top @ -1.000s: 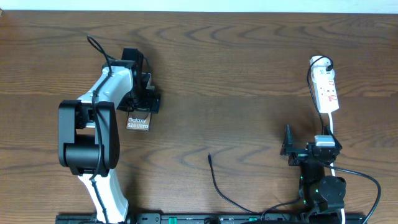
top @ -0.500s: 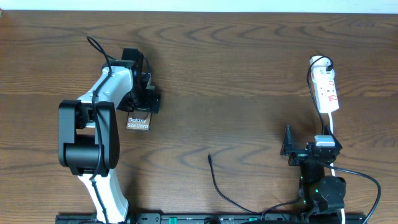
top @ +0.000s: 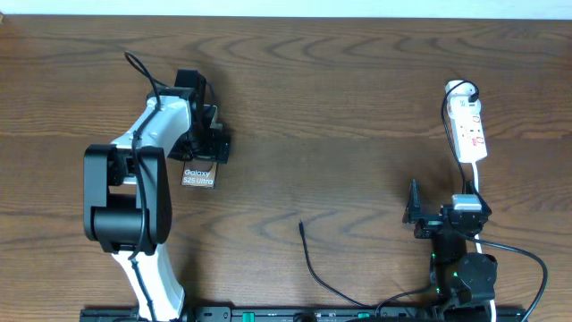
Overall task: Plug charger to phone and switch on socket
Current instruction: 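Lower the left gripper and close it on the phone's sides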
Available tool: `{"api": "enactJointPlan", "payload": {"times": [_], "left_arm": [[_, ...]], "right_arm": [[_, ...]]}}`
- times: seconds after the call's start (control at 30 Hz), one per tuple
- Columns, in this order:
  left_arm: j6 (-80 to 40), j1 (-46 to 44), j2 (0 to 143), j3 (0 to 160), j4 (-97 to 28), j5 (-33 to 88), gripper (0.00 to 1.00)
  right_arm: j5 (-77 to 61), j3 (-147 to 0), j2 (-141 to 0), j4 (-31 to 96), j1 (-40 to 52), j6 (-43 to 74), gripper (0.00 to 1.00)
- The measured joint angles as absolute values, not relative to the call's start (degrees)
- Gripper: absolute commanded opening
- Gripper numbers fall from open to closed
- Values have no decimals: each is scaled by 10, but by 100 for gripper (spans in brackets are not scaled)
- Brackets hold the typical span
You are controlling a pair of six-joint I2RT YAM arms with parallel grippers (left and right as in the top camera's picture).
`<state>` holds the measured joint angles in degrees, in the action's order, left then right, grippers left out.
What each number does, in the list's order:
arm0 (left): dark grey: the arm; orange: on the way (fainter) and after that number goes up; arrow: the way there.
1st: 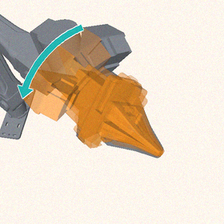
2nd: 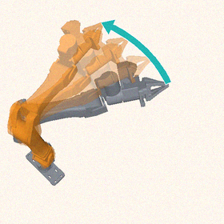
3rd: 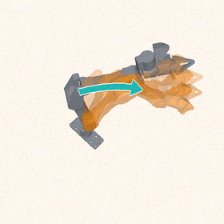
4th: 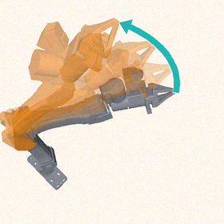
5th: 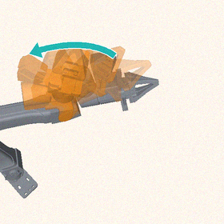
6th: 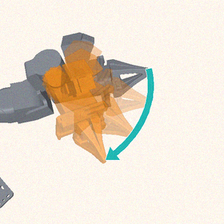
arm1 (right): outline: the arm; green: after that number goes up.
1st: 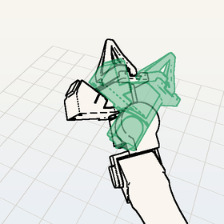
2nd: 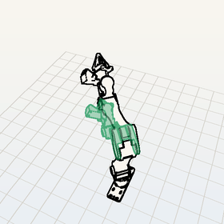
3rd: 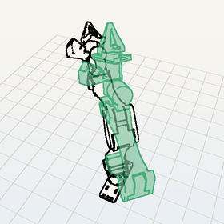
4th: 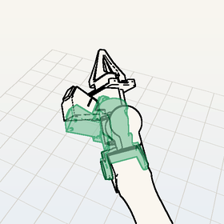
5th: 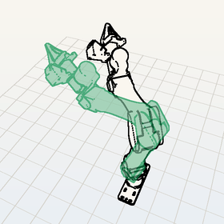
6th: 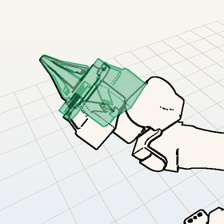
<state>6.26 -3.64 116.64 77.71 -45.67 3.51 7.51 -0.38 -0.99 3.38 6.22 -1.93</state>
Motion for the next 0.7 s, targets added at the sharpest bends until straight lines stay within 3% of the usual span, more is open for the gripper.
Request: {"api": "enactJointPlan", "payload": {"times": [0.7], "left_arm": [[63,-36,1165,774,-454,35,90]], "right_arm": [[75,-4,-10,34,62,-19,99]]}}
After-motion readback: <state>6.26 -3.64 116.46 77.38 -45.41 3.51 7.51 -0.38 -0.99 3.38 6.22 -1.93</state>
